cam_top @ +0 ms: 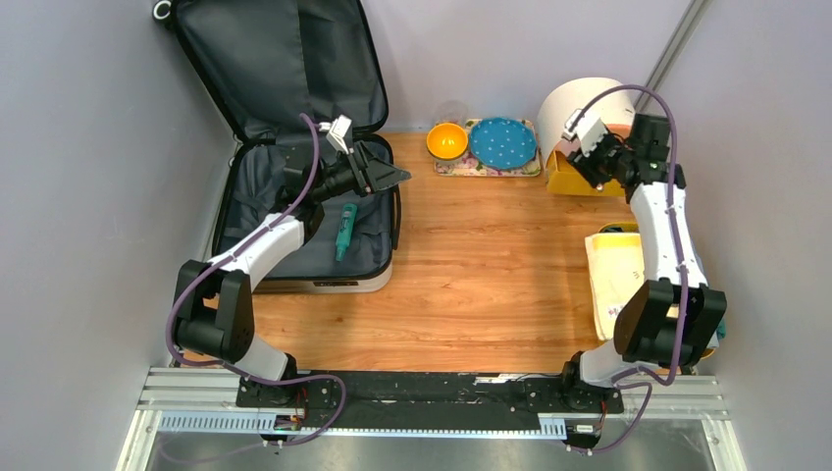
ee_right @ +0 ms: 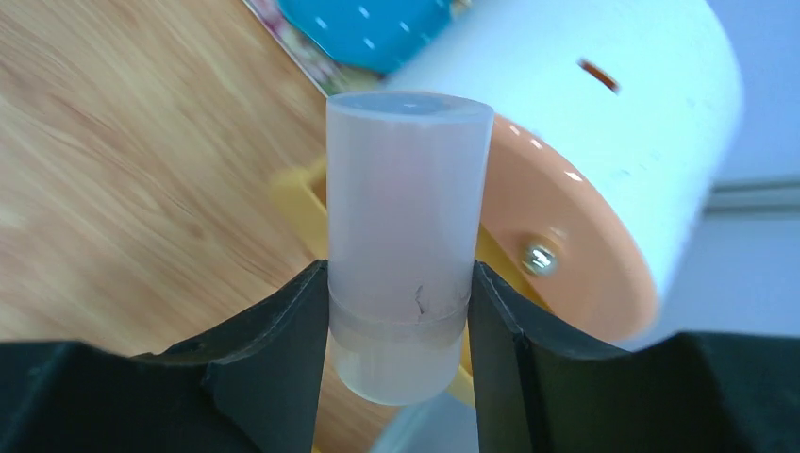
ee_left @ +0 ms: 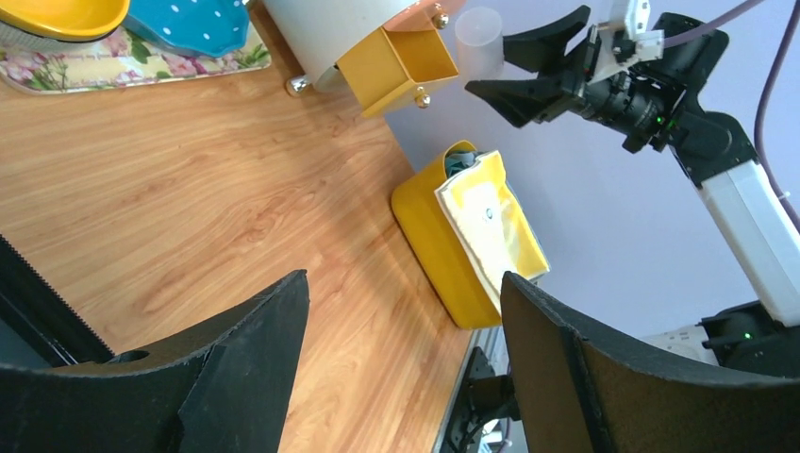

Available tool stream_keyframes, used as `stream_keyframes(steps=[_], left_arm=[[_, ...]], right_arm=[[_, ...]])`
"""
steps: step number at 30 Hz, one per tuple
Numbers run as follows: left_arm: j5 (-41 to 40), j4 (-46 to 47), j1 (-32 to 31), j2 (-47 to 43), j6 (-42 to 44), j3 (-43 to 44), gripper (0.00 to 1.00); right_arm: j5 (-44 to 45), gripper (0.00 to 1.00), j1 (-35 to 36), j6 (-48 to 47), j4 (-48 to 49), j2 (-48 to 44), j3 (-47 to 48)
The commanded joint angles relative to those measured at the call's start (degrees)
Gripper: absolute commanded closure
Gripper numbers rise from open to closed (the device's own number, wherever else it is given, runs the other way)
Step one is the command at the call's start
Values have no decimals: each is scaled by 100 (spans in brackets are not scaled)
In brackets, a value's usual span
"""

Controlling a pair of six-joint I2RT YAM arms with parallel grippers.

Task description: Open, take out, and arrange the luggage

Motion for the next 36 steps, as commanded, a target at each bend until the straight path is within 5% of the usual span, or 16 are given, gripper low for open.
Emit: stream_keyframes(steps=[1, 10, 15, 23, 28, 36], left_arm=[[97, 229, 11, -186, 98, -45, 18], [106, 141, 19, -81, 221, 69, 17], [80, 80, 37, -133, 274, 7, 17], [133, -17, 63, -116, 327, 25, 16], [185, -26, 99, -124, 327, 7, 16], [229, -105, 160, -151, 397, -28, 16]], right_arm=[[210, 93, -500, -2649, -379, 379, 619], [386, 86, -589, -3814, -1, 766, 602], [492, 45, -589, -3718, 131, 960, 759], [422, 23, -598, -3349, 96, 802, 840], [177, 29, -651, -2700, -255, 521, 726], [78, 71, -589, -2312, -748, 266, -39]])
